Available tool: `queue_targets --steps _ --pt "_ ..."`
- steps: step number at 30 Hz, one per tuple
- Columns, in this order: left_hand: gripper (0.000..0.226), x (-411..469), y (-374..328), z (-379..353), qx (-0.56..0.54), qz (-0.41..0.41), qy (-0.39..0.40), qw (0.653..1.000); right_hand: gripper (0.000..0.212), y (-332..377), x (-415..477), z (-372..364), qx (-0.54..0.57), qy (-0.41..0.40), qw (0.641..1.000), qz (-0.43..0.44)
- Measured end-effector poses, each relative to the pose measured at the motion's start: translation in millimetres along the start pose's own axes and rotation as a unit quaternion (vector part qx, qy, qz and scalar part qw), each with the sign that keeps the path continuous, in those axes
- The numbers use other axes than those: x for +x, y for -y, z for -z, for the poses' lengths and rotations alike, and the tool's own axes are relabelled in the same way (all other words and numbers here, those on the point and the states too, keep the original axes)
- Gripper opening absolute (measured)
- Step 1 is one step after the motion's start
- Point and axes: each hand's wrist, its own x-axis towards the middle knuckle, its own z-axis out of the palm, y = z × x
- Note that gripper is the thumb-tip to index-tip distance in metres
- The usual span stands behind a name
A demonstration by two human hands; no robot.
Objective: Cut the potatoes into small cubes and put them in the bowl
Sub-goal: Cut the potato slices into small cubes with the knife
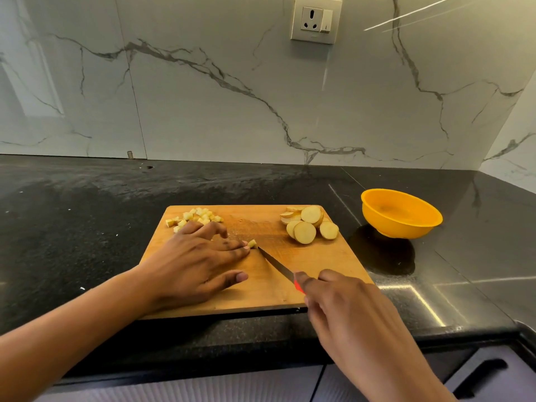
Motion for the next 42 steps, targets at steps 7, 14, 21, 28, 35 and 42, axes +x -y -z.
queue_targets --steps 7,14,21,28,35,42 --pt "0.084 -1.1 -0.3 -0.7 0.003 0.003 0.008 1.000 0.047 8.0 9.5 -15.5 -0.031 -0.018 0.999 -0.020" --pt "0.081 -1.2 -1.1 -0.1 0.004 0.001 0.009 1.000 0.054 13.0 18.2 -26.8 -0.051 0.003 0.999 -0.009" --pt "0.086 0.3 -4.1 0.0 0.013 0.026 0.011 1.000 0.059 8.8 15.0 -23.3 -0.054 0.020 0.998 0.037" --pt "0.072 -6.8 -4.5 2.5 0.037 0.051 -0.080 0.995 0.062 -12.5 -14.8 -22.4 -0.096 0.039 0.994 0.032" --pt "0.056 -7.3 -3.7 5.8 0.016 0.012 -0.088 0.996 0.065 -20.9 -7.8 -16.2 -0.090 0.034 0.995 0.026" --pt "0.105 15.5 19.4 11.5 0.024 0.025 0.069 0.997 0.067 -31.2 -10.5 -9.5 -0.082 0.034 0.996 0.015"
